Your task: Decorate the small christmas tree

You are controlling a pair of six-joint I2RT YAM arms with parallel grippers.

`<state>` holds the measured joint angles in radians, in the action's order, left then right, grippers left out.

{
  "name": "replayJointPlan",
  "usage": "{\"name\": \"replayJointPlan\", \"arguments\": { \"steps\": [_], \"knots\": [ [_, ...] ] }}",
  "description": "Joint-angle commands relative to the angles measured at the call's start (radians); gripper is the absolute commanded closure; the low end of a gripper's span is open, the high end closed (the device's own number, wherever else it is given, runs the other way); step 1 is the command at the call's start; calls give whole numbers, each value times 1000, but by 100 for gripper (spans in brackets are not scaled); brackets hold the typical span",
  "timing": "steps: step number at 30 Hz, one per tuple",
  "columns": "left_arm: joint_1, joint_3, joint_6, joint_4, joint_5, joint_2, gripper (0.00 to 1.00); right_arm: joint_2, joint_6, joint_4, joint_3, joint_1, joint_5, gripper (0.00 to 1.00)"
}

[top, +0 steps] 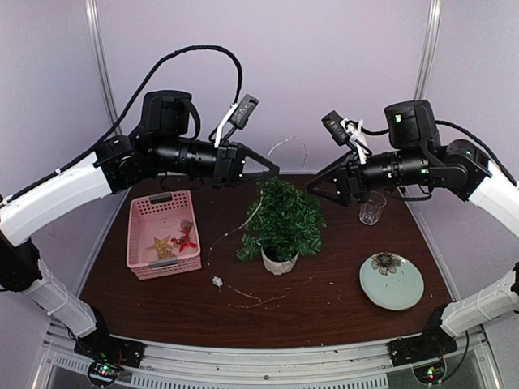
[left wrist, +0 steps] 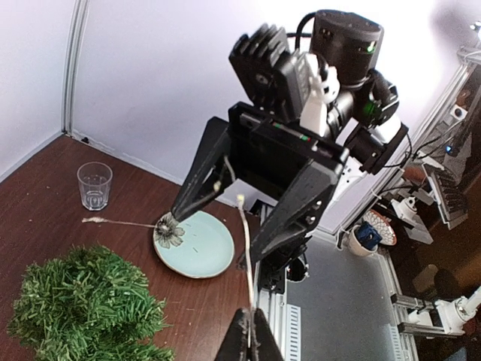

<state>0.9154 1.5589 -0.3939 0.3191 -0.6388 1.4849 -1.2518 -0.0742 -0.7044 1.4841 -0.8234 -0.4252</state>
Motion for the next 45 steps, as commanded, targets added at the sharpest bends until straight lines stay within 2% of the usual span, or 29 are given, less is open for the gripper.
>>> {"name": "replayJointPlan", "arguments": {
  "steps": [1, 14, 17, 21, 26, 28, 29, 32, 39, 45],
  "knots": [
    [-10, 44, -70, -104, -42, -1, 100, 68, 21, 127, -88, -3, 144, 40],
    [-13, 35, -167, -191, -60, 18, 100, 92, 129, 339, -160, -23, 257, 42],
    [-13, 33, -170, -190, -58, 17, 100, 80, 131, 370, -162, -25, 257, 49],
    [-13, 32, -172, -184, -55, 18, 100, 65, 129, 404, -158, -30, 241, 52],
    [-14, 33, -174, -183, -56, 23, 100, 40, 135, 413, -135, -35, 223, 71],
    [-14, 36, -174, -179, -56, 23, 100, 31, 141, 411, -128, -37, 218, 75],
    [-13, 36, -174, -179, -56, 24, 100, 28, 141, 408, -123, -38, 217, 84],
    [-20, 32, -171, -176, -51, 19, 100, 23, 139, 394, -113, -39, 209, 100],
    [-71, 38, -76, -64, 39, -4, 100, 70, 60, 312, -124, -37, 141, 100],
    [-81, 85, 23, 52, 12, 25, 100, 107, -88, 273, -164, -10, 20, 100]
  ]
}}
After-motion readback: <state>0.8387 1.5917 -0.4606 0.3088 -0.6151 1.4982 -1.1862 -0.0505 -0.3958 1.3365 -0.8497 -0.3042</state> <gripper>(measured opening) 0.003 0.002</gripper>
